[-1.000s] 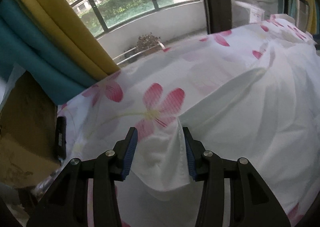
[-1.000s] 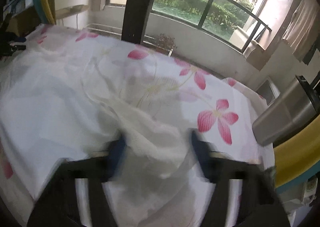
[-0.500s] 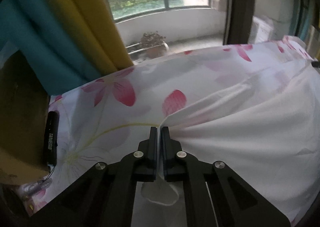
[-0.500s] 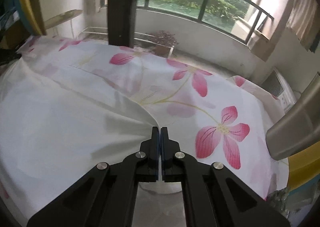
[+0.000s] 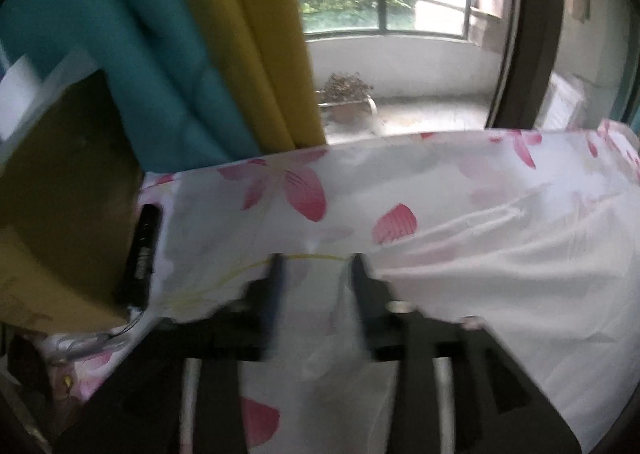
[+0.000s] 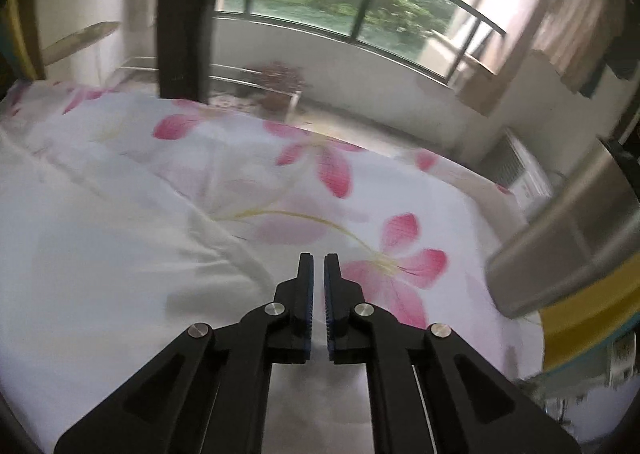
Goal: Fold large clothes
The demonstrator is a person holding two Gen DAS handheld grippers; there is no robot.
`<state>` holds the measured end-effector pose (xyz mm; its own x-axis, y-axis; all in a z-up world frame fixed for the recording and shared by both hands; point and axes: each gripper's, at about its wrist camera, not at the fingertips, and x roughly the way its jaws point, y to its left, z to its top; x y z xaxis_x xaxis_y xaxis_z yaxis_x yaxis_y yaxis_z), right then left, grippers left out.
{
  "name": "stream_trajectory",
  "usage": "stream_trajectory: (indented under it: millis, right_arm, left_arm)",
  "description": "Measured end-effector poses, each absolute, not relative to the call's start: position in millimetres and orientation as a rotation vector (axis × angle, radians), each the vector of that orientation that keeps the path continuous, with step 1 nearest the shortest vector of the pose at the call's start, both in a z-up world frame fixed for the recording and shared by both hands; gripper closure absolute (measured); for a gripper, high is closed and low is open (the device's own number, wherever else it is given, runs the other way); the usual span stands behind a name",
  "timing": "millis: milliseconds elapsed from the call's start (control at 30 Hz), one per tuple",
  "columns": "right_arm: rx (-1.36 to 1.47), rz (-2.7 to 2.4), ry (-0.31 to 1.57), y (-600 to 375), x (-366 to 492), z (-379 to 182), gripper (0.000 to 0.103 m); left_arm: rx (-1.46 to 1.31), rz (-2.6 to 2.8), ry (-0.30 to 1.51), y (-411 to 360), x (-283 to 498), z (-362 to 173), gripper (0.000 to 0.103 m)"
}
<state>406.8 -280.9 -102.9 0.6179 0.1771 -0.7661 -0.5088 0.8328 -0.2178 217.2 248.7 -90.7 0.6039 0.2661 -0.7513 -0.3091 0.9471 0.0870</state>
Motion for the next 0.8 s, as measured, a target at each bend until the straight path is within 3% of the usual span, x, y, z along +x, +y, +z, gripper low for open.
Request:
stream_trajectory:
  millis: [233, 333, 400, 467, 533, 800]
  right_arm:
    - [-0.45, 0.405, 0.83, -289, 381, -98, 0.097]
    - [-0.436, 0.39, 0.839, -299, 364, -97, 0.09]
    - [-0.409, 0.387, 0.848, -306, 348, -95, 0.074]
    - [-0.38, 0.383, 0.852, -313, 333, -93, 0.034]
    - [-0.339, 0.38, 0.853, -320, 318, -91, 0.022]
    - [-0.082, 0.432, 0.9, -346, 254, -100, 0.023]
  left_arm:
    - [-0.106, 0.34, 0.846, 238, 181, -84, 0.053]
    - [-0.151, 0.294, 0.85, 234, 159, -83, 0.053]
    - [-0.189, 0.245, 0.866, 223, 144, -87, 0.053]
    - [-0.206, 0.22, 0.891, 212, 132, -93, 0.053]
    - [-0.211, 0.196, 0.908, 200, 119, -100, 0.053]
    - [-0.215, 0.202, 0.908, 177, 85, -115, 0.053]
